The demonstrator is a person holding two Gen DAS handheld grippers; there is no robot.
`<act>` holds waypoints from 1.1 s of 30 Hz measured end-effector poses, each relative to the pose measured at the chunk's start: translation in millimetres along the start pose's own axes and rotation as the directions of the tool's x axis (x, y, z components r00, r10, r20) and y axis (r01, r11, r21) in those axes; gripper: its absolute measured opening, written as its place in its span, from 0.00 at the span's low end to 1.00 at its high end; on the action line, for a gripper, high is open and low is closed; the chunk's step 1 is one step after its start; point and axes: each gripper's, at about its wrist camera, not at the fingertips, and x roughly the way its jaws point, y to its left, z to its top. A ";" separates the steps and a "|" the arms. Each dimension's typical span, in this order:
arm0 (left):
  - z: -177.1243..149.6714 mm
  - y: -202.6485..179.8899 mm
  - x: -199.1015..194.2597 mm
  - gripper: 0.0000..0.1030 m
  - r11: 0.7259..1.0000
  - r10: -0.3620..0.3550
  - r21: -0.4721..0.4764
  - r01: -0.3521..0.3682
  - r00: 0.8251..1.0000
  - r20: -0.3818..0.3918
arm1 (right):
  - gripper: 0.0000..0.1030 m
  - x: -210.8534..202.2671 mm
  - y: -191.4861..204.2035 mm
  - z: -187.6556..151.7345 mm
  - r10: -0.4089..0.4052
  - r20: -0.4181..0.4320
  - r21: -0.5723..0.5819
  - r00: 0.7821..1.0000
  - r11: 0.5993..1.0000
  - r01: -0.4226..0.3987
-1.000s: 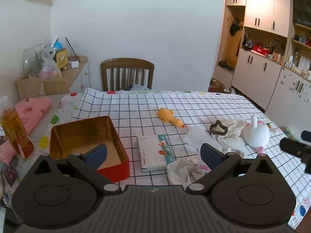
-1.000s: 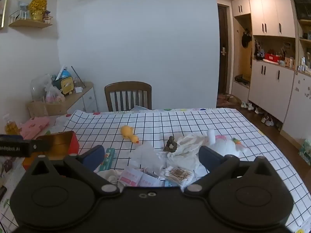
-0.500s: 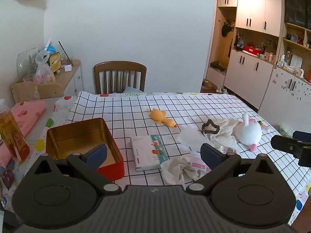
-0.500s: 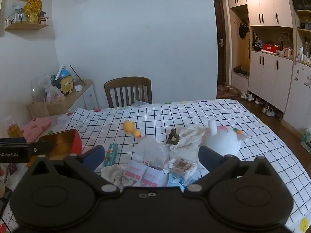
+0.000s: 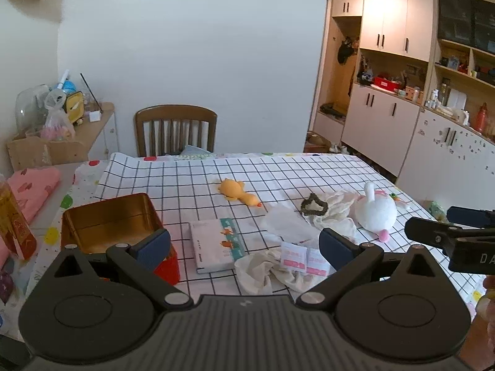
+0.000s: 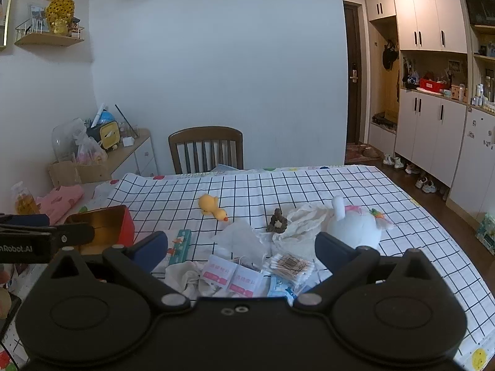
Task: Organize soft objects
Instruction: 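Move both tools toward the cluttered items on the table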
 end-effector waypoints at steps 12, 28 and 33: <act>-2.5 -12.9 -3.8 1.00 0.998 -0.053 0.016 0.053 0.999 0.000 | 0.98 -6.4 0.3 -2.3 -0.007 -0.006 -0.009 1.000 1.000 0.007; -5.1 -21.3 -4.1 1.00 0.995 -0.090 0.033 0.091 0.996 -0.007 | 0.98 -8.5 1.9 -1.6 -0.004 -0.004 -0.016 1.000 1.000 0.004; -4.6 -21.4 -4.4 1.00 0.995 -0.093 0.030 0.093 0.996 -0.007 | 0.98 -9.1 1.8 -2.1 -0.005 -0.005 -0.015 1.000 1.000 0.005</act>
